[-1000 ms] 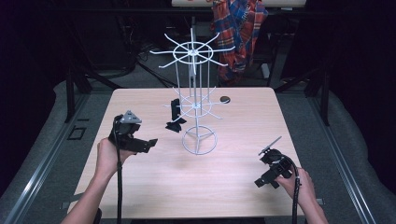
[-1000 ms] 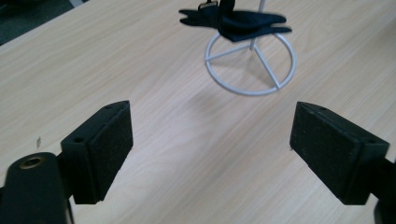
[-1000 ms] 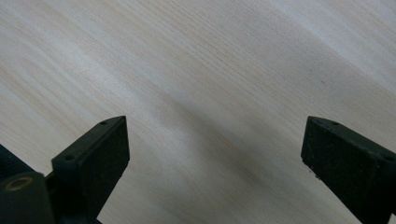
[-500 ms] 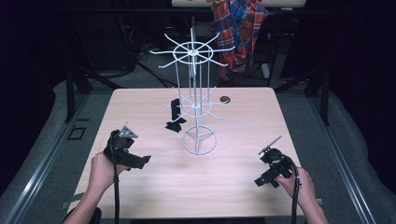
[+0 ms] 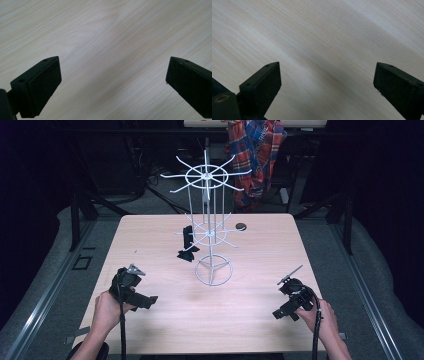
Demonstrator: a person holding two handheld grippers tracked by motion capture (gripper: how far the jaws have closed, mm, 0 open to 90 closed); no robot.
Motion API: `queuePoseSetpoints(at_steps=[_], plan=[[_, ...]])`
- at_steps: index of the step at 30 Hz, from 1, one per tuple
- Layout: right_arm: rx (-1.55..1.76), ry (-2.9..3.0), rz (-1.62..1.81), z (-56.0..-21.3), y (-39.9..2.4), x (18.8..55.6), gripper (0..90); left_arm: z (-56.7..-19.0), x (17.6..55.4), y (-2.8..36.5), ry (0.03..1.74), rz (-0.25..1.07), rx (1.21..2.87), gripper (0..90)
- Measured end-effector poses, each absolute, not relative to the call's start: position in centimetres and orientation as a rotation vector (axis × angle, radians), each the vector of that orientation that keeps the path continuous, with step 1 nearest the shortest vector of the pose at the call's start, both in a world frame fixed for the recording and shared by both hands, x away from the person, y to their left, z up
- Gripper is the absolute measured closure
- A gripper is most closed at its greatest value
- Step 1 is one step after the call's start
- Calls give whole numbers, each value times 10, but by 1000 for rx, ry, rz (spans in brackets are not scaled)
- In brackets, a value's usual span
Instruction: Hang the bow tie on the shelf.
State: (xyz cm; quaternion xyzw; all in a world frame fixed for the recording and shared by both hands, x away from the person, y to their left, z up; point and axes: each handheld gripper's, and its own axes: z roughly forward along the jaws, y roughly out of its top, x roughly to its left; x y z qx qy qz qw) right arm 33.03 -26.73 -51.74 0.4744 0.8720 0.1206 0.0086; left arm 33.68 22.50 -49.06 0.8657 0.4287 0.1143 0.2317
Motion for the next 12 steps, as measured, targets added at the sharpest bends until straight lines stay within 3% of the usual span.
queuePoseSetpoints(at_steps=[12], plan=[[1450, 2727, 399, -512, -267, 332, 89, -504, 341, 228, 1206, 232, 2379, 0]])
